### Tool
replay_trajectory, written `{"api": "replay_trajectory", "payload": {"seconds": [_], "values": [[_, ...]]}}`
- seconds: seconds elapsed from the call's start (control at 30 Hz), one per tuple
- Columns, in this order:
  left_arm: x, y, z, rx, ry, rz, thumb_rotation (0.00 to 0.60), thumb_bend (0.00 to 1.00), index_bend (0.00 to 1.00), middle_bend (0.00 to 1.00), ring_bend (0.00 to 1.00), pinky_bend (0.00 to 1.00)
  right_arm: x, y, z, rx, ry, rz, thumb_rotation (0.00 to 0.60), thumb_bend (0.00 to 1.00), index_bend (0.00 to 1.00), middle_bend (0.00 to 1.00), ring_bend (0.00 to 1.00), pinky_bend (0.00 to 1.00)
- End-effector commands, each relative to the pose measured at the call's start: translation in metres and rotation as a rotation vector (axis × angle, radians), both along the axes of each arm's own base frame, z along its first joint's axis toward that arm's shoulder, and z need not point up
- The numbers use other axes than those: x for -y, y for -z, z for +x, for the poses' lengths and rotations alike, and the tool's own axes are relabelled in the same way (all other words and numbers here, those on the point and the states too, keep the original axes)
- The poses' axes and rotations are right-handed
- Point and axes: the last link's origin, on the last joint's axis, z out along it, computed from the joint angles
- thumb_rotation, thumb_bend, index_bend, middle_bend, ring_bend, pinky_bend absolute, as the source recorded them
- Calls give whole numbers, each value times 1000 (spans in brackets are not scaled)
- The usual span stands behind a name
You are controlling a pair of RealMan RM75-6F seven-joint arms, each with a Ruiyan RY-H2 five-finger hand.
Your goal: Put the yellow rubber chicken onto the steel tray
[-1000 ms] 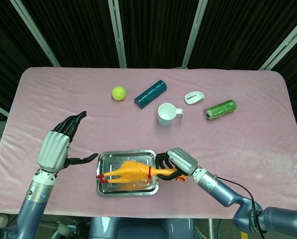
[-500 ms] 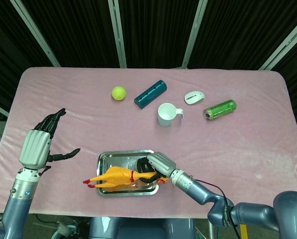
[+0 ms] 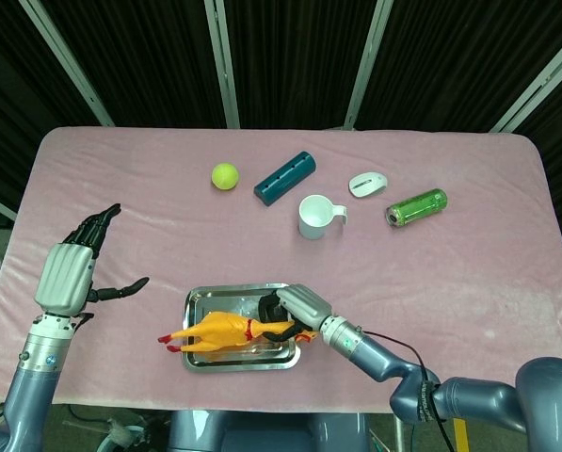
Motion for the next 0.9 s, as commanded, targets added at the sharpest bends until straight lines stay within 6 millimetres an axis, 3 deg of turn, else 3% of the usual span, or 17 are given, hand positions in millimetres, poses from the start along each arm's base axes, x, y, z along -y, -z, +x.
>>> {"api": "replay_trajectory", "payload": {"seconds": [0.03, 0.1, 0.2, 0.57, 0.73, 0.9], "values": [[0, 0, 1, -1, 3, -1, 541, 0, 0, 118, 122, 333, -2, 0, -1, -22, -13, 13, 600, 310, 70, 257, 152, 266], [0, 0, 2, -1, 3, -1, 541, 0, 0, 116, 122, 333, -3, 0, -1, -35, -17, 18, 600, 236, 5, 179, 78, 190], [1, -1, 3, 1, 3, 0, 540, 0, 0, 115, 122, 332, -1, -2, -1, -45, -17, 7, 600, 187, 0, 120, 25, 133], [-1, -2, 5, 6, 5, 1, 539, 0, 0, 101, 103, 317, 4, -12, -2, -53, 1, -45, 600, 93, 0, 13, 0, 44], [-4, -7, 4, 16, 1, 20, 548, 0, 0, 104, 103, 305, 13, -39, -8, -31, 15, -124, 600, 93, 0, 17, 0, 72], [-6, -13, -4, -5, -15, 58, 600, 21, 28, 108, 103, 220, 22, -84, -26, -6, 50, -257, 600, 135, 56, 137, 95, 209]]}}
